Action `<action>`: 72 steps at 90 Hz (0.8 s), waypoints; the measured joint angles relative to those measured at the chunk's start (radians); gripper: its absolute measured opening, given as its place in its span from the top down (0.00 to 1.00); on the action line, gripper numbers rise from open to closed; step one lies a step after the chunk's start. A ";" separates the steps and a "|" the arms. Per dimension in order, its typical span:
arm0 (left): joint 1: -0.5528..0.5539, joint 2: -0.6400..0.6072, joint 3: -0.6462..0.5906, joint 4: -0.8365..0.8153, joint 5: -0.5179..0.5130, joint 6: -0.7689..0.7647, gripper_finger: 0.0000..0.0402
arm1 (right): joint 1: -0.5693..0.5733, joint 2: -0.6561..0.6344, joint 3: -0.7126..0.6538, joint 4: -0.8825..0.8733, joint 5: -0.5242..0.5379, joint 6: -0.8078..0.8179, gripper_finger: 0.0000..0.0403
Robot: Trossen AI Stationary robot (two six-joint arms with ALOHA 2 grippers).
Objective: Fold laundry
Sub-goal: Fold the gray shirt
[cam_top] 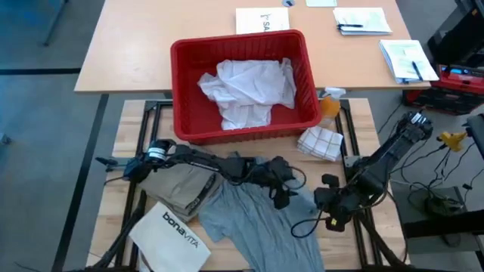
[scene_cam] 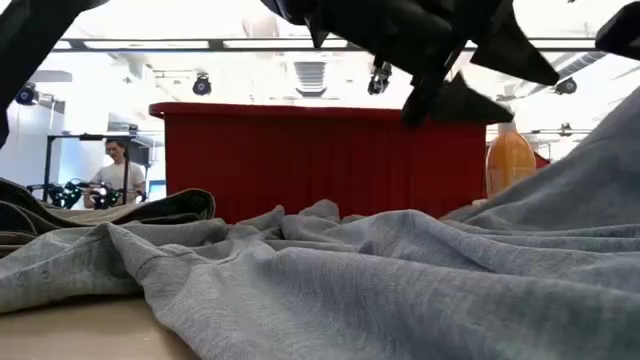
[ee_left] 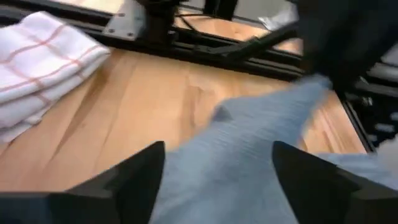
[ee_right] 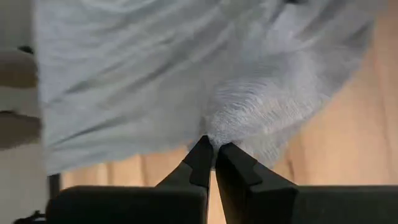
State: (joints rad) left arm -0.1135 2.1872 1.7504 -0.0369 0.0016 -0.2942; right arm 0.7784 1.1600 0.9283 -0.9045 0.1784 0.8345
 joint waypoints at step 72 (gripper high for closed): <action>-0.048 0.004 -0.003 0.154 0.043 0.162 0.57 | -0.156 0.000 0.014 0.025 0.005 -0.093 1.00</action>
State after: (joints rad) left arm -0.1615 2.1914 1.7477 0.1173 0.0441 -0.1318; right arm 0.6227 1.1599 0.9424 -0.8795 0.1829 0.7414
